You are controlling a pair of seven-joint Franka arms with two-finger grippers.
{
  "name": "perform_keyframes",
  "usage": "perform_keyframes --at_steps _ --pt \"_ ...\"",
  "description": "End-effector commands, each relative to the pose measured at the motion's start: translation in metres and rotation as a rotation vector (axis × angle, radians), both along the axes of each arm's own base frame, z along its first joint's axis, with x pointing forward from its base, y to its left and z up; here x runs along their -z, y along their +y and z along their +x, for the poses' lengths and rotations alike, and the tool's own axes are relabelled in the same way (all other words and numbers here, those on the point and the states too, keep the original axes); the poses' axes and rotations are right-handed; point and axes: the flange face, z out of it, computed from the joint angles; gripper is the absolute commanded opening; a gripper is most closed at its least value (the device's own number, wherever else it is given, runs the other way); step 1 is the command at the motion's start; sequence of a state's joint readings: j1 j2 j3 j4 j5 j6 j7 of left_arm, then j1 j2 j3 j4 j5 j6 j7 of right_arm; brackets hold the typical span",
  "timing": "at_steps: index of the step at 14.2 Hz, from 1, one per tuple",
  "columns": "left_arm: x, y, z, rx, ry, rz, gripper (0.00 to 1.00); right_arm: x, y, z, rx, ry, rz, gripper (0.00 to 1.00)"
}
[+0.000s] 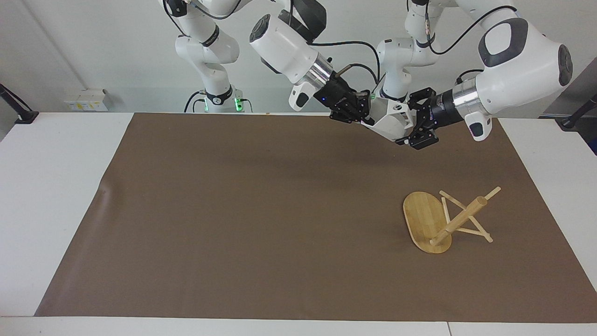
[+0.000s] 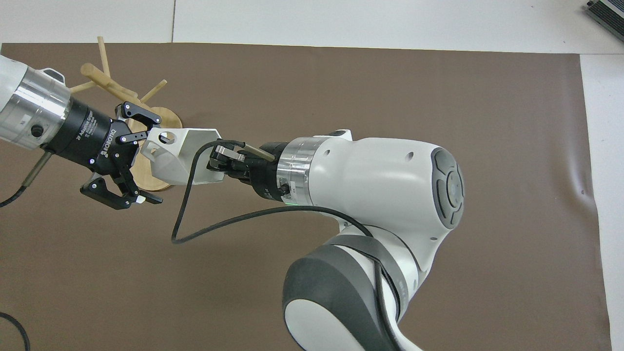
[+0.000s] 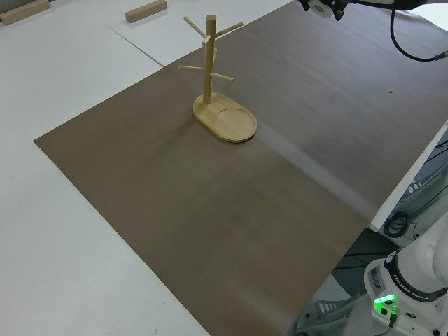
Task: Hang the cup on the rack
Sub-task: 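Grasp the cup with the left gripper while the right gripper holds it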
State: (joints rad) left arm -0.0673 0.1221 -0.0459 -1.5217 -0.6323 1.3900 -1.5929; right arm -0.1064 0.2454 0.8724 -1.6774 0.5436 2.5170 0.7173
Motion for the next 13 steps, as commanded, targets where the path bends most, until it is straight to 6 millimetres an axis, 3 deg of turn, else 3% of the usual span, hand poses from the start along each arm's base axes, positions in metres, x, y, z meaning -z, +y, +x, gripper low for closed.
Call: perform_keyframes --at_steps 1,10,11,13 --pt "-0.011 -0.001 -0.014 -0.002 0.012 -0.013 1.0 0.001 -0.002 0.002 0.029 0.015 0.027 0.0" --pt "-0.002 -0.002 -0.023 -0.025 0.011 -0.012 1.0 0.001 -0.002 0.002 0.029 0.015 0.027 0.0" --pt "-0.002 -0.002 -0.022 -0.026 0.009 -0.013 0.95 0.001 -0.002 0.002 0.029 0.015 0.027 0.0" --pt "-0.003 -0.002 -0.023 -0.024 0.005 -0.014 0.52 0.001 -0.001 0.001 0.026 0.016 0.027 0.0"
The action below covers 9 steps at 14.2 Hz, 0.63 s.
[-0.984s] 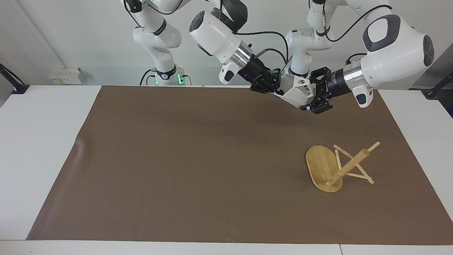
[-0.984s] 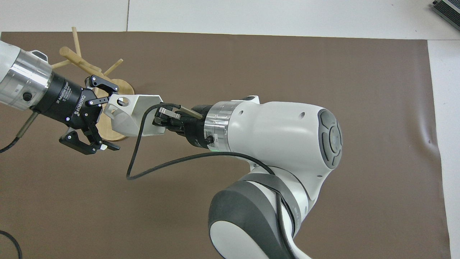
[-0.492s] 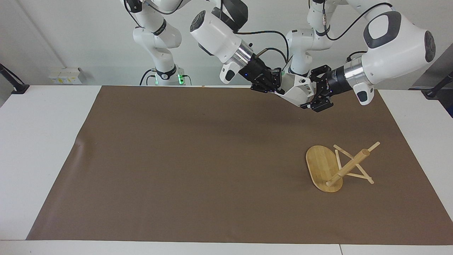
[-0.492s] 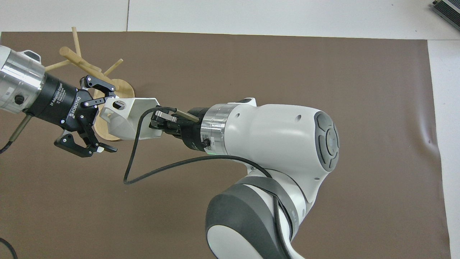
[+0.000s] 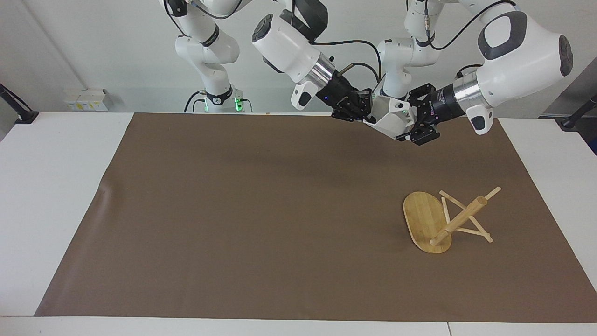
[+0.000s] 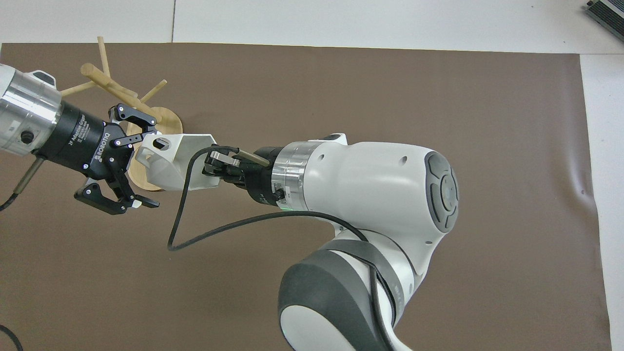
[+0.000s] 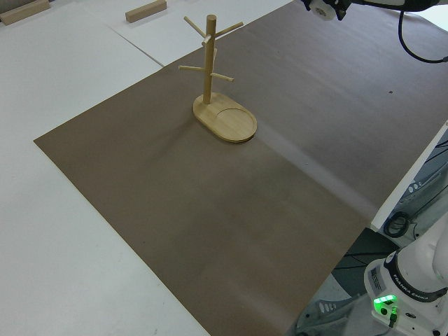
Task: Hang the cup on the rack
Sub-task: 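Grasp the cup with the left gripper while the right gripper holds it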
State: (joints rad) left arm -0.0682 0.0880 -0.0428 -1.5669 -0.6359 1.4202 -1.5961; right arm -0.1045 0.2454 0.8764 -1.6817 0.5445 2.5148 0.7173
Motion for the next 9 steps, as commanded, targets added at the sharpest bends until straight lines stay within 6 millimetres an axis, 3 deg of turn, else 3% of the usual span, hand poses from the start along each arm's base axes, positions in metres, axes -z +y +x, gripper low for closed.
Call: perform_keyframes --at_steps 1,3,9 --pt "-0.003 -0.005 -0.016 -0.001 0.014 -0.013 0.34 -0.001 -0.005 0.005 0.036 0.011 0.029 0.0" --pt "-0.008 -0.003 -0.017 -0.01 -0.002 -0.015 0.0 -0.001 -0.004 0.004 0.034 0.011 0.029 0.0" --pt "-0.018 0.011 -0.017 -0.043 -0.029 -0.017 0.0 -0.001 -0.005 0.005 0.036 0.011 0.029 0.0"
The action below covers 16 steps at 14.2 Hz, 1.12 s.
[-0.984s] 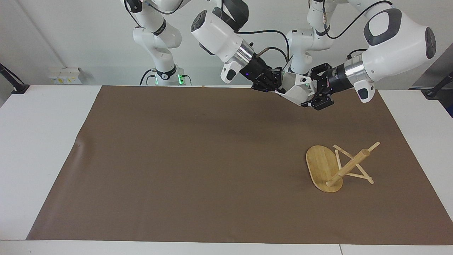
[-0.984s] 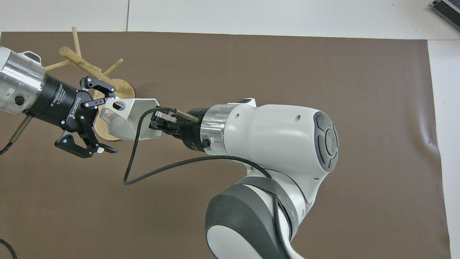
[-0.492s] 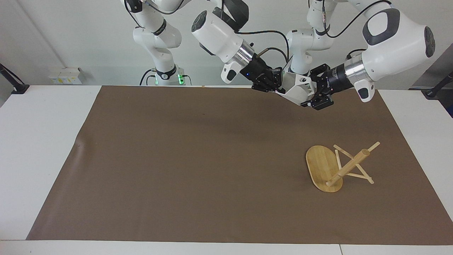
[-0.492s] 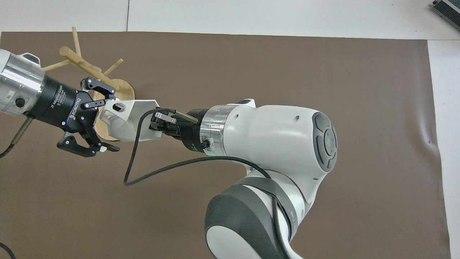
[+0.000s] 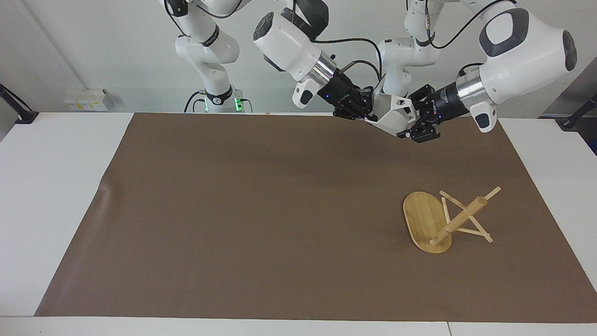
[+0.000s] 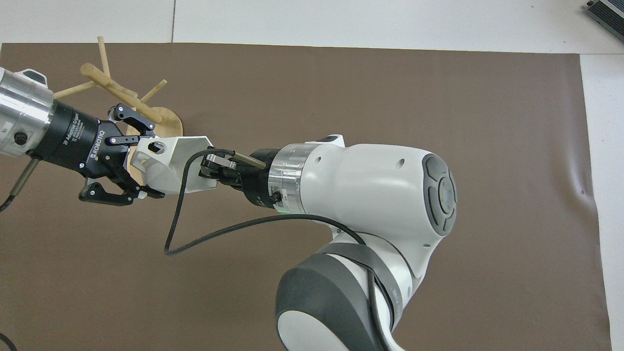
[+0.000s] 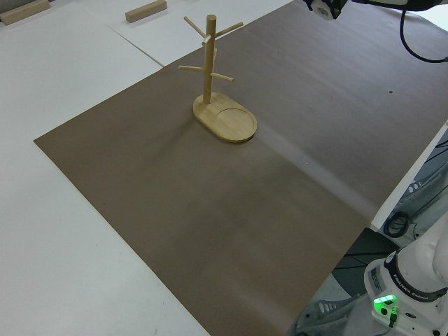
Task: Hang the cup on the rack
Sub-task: 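Grasp the cup with the left gripper while the right gripper holds it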
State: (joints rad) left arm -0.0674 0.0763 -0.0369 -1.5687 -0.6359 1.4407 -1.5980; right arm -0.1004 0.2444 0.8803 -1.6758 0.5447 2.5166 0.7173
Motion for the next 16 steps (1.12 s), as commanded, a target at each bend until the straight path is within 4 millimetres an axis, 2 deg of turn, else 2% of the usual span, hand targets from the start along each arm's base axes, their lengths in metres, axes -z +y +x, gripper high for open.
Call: perform_keyframes --at_steps 1,3,4,5,8,11,12,14,16 --pt "-0.013 0.008 -0.017 -0.026 -0.007 -0.017 0.0 0.003 -0.008 0.008 0.041 0.018 0.023 0.0" --pt "-0.014 0.013 -0.016 -0.037 -0.01 -0.017 0.0 0.003 -0.008 0.008 0.04 0.016 0.022 0.02" --pt "-0.016 0.013 -0.018 -0.037 -0.015 -0.017 0.0 0.003 -0.008 0.008 0.039 0.017 0.021 0.07" --pt "-0.016 0.013 -0.018 -0.037 -0.015 -0.017 0.0 0.003 -0.008 0.007 0.038 0.018 0.021 0.19" --pt "-0.015 0.014 -0.018 -0.038 -0.014 -0.018 0.0 0.007 -0.008 0.007 0.038 0.021 0.016 0.38" --pt "-0.014 0.021 -0.017 -0.053 -0.012 -0.016 0.0 0.012 -0.009 0.007 0.038 0.027 0.009 0.62" --pt "-0.012 0.023 -0.017 -0.059 -0.014 -0.014 0.0 0.014 -0.009 0.006 0.039 0.027 0.007 0.72" --pt "-0.005 0.025 -0.019 -0.08 -0.012 -0.01 0.0 0.014 -0.009 0.006 0.037 0.025 0.005 1.0" --pt "0.004 0.029 -0.017 -0.152 -0.009 0.01 0.0 0.014 -0.009 0.006 0.038 0.024 0.005 1.0"
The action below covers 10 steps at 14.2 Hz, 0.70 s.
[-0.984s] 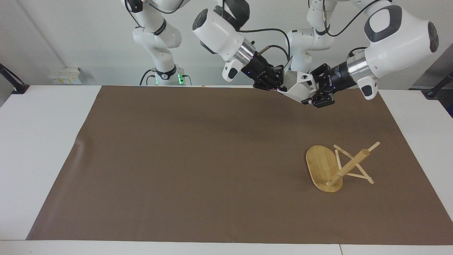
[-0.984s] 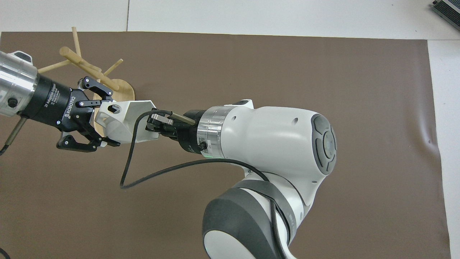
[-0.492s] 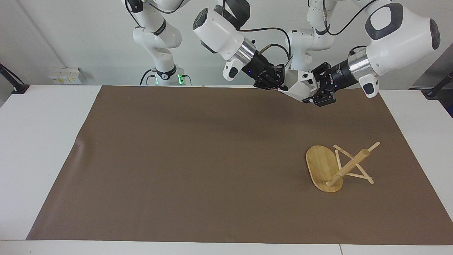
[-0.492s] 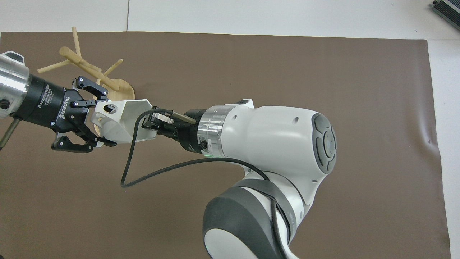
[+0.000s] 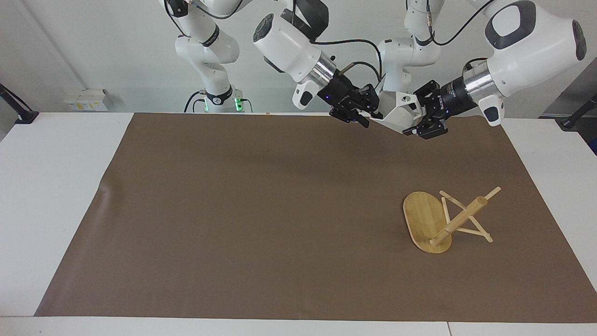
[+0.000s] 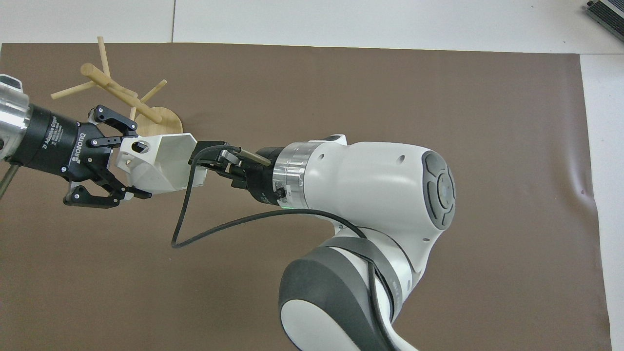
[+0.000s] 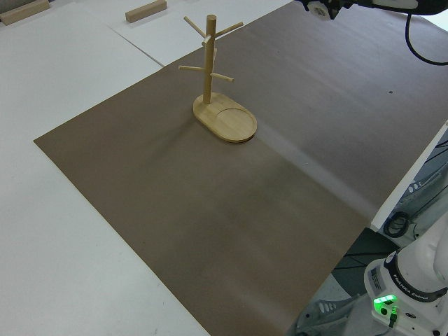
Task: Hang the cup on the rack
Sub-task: 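Grasp the cup with the left gripper while the right gripper holds it, then open the right gripper and withdraw it while the left gripper holds the cup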
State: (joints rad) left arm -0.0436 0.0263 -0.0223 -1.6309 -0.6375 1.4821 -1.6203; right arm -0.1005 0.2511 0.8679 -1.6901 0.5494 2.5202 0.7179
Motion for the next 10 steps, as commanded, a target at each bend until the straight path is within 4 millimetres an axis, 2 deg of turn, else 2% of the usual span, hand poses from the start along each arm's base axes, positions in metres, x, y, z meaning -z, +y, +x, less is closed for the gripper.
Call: perform_keyframes --at_steps 1,3,6,10 --pt "0.006 0.008 -0.01 -0.091 -0.008 0.006 0.0 0.003 -0.003 0.001 0.027 0.008 0.013 1.0" --pt "0.006 0.009 -0.007 -0.132 -0.005 0.013 0.0 0.002 -0.007 0.004 0.024 -0.007 0.006 1.0" --pt "0.019 0.014 -0.006 -0.243 -0.003 0.027 0.0 0.005 -0.021 0.014 0.026 -0.017 -0.028 1.0" --pt "0.042 0.017 -0.008 -0.403 -0.037 0.054 0.0 0.011 -0.063 0.04 -0.05 -0.054 -0.171 1.0"
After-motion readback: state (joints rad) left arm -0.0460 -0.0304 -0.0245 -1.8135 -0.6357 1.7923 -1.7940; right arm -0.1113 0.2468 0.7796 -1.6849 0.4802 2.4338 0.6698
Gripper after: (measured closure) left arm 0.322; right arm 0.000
